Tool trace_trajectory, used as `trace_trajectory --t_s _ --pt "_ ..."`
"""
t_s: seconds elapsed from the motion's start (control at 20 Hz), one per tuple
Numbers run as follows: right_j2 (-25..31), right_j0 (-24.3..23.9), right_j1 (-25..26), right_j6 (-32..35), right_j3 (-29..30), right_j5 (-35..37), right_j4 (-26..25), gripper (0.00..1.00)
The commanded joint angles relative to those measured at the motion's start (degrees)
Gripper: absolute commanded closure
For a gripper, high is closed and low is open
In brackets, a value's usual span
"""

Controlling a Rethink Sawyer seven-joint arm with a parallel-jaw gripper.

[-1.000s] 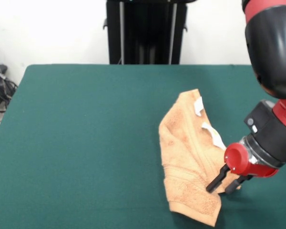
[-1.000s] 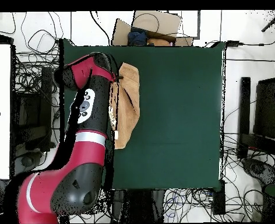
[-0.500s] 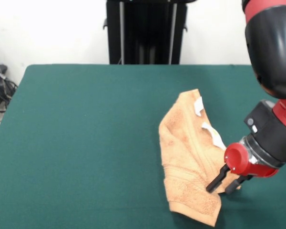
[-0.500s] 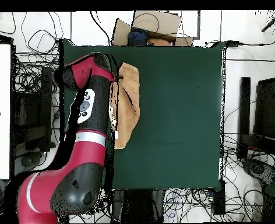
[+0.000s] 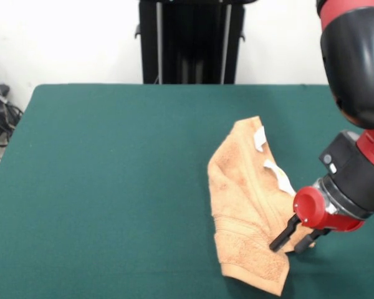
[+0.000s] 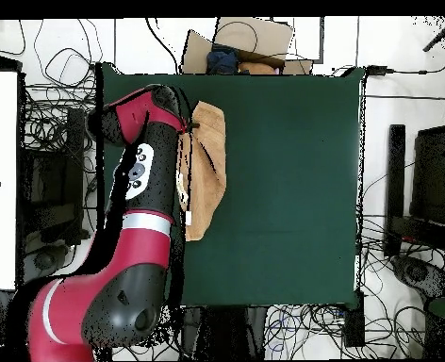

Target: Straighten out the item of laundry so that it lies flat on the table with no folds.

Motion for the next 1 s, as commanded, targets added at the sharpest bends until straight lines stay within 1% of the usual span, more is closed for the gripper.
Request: trace_trajectory --t_s 0.05,0.45,1.0 --pt "1.8 -1.0 -1.2 14.6 4.3 1.9 1.4 0.0" --pt "1.6 -1.3 -1.3 14.2 3.5 3.2 1.6 0.0" --pt "1.7 -1.5 -1.0 14.2 3.0 3.0 1.7 0.0"
